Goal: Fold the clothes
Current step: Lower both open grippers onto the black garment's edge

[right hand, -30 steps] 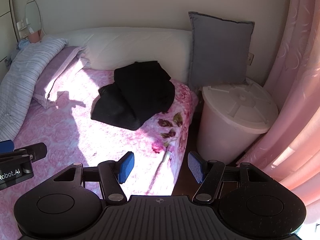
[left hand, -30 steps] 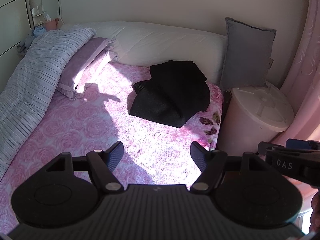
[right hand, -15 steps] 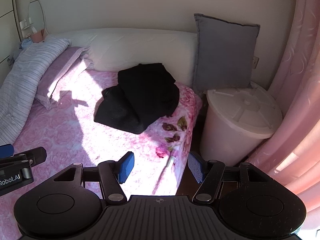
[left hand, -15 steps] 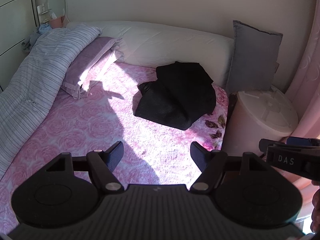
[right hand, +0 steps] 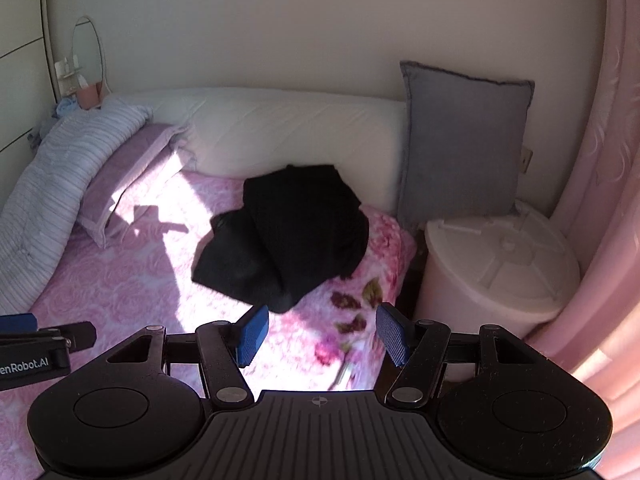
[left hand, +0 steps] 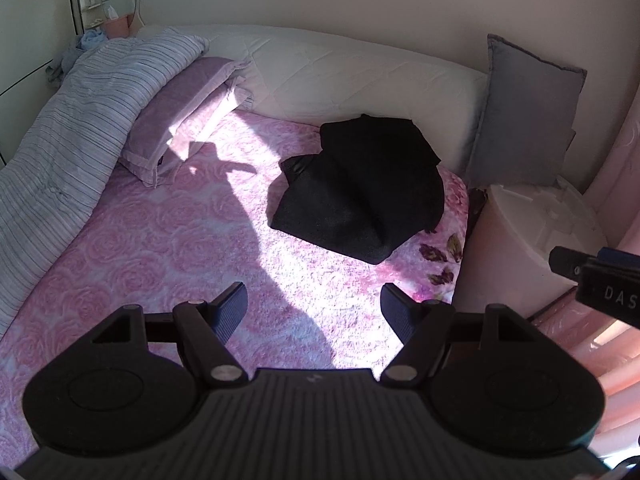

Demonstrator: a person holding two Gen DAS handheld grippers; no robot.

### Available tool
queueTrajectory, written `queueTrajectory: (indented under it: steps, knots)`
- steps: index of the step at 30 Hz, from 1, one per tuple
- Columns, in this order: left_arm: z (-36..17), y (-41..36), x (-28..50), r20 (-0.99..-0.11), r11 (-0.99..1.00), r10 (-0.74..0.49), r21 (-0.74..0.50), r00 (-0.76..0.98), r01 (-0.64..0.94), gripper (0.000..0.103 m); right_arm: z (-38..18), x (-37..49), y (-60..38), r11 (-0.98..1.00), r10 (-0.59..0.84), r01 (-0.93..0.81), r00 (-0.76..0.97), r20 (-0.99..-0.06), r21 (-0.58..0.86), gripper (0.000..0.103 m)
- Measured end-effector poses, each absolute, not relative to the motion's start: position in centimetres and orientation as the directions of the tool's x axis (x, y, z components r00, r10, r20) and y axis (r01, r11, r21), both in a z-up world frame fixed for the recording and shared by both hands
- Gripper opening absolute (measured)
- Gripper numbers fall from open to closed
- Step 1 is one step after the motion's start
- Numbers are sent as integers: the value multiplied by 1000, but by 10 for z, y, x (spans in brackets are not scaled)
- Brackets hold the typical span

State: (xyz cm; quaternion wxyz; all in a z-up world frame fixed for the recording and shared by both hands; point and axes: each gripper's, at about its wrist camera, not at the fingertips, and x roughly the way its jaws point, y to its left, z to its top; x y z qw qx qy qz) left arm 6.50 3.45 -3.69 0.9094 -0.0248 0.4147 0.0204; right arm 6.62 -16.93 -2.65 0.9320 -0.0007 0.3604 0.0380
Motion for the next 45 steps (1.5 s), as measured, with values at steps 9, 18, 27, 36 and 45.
queueTrajectory:
  steps: [9,18,27,36,45]
  knots:
    - [-59,14,132,-791,997,25,-25,612,-72,70,-46,131,-189,994,77,-113,721,-689,-7,63]
    - [-73,-5,217,-822,995,30,-29,569,-94,70,-61,217,-206,990,72,-138,652,-755,-25,63]
    - [-81,-21,289,-834,995,32,-28,550,-100,70,-68,296,-215,985,93,-169,618,-780,-16,63]
    - [-103,-11,344,-862,988,59,-23,504,-155,70,-87,362,-210,974,137,-226,565,-814,7,63]
    - [-156,9,385,-889,982,31,-58,457,-180,64,-146,419,-211,961,204,-255,405,-891,104,63]
